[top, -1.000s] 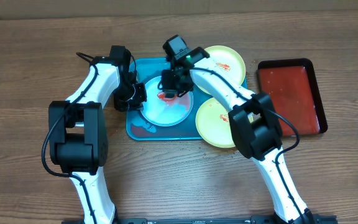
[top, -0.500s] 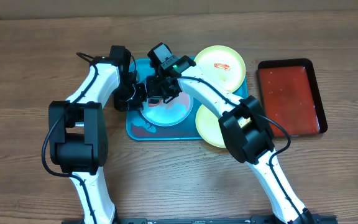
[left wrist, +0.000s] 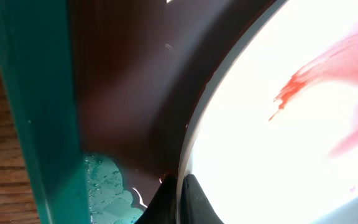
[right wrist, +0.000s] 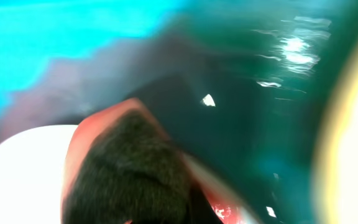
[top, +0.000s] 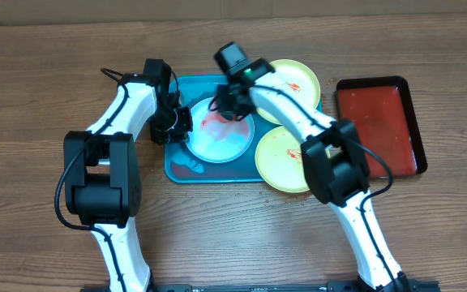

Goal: Clean dirty plates on tray and stack at the side
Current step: 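Scrub the white plate with the sponge while left gripper holds it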

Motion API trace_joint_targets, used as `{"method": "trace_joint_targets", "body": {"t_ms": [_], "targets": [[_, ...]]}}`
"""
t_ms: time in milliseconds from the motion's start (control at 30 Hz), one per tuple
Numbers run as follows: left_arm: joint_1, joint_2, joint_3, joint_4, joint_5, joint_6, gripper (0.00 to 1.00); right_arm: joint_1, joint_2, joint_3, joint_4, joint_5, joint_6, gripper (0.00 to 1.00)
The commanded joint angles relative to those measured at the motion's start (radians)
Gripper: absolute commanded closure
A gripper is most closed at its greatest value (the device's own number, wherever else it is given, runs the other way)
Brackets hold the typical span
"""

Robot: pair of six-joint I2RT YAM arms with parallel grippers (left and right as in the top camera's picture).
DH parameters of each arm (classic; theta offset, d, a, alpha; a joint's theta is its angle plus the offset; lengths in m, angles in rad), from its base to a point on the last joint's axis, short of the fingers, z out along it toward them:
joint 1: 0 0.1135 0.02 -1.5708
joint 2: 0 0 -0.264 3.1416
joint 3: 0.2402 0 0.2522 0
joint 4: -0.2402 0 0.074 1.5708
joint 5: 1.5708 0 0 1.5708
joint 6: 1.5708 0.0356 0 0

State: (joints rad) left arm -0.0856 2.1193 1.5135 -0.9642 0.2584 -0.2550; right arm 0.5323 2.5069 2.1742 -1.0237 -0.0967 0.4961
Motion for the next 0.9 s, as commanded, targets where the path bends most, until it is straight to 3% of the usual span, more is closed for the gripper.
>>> {"method": "trace_joint_targets", "body": {"t_ms": [0,200,367,867], "targets": [[-0.006,0.019,-0.008,-0.002,0.001,0.031,0.96,-0.037,0.006,-0.018,-0.092,0.129,-0.005,0.96],[-0.006,0.019,-0.008,0.034,-0.006,0.031,0.96,-0.018,0.006,-0.021,-0.297,0.091,-0.005,0.96],[-0.006,0.019,-0.008,0.057,-0.006,0.031,0.96,0.040,0.007,-0.022,-0.357,0.016,-0.032,0.96],[-0.006,0.019,-0.008,0.068,-0.002,0.031,0.96,0.123,0.071,-0.022,-0.079,-0.092,-0.142,0.96]]}}
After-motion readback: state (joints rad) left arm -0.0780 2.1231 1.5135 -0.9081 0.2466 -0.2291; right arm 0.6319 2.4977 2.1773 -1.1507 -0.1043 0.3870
